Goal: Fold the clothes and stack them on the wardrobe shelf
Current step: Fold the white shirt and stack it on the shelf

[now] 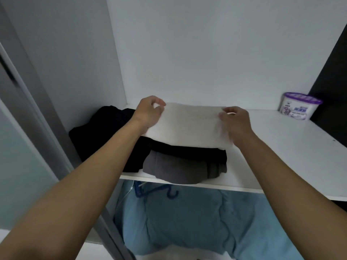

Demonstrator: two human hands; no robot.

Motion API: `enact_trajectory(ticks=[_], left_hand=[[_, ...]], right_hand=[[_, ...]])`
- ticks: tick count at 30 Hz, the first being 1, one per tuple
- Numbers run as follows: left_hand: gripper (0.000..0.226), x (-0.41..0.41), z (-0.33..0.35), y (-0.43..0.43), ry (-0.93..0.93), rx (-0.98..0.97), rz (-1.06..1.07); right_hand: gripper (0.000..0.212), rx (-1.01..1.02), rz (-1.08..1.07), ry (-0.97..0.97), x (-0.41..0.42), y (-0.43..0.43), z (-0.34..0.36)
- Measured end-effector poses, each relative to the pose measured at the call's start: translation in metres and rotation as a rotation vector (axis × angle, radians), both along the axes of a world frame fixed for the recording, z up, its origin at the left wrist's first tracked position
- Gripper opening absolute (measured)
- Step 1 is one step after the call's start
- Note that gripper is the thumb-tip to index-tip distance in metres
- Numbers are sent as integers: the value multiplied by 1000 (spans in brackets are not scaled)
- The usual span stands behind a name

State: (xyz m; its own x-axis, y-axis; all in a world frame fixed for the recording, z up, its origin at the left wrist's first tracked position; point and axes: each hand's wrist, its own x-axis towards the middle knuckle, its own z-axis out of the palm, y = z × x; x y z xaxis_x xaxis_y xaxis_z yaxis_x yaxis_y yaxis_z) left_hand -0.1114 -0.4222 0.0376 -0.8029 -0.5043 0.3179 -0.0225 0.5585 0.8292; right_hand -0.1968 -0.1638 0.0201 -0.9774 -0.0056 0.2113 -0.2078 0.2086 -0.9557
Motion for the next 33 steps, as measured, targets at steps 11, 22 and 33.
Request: enact_trajectory(ticks=[11,22,33], left_hand=[[20,37,-16,-29,-176,-324,186],[44,78,-64,-42,-375,-722,369],[39,-8,-68,-51,-394,-721,367]], right_hand=[[53,737,42,166,27,-29,-11],[52,1066,209,436,46,-106,-58],[51,1102,114,428,-38,-113,-63]])
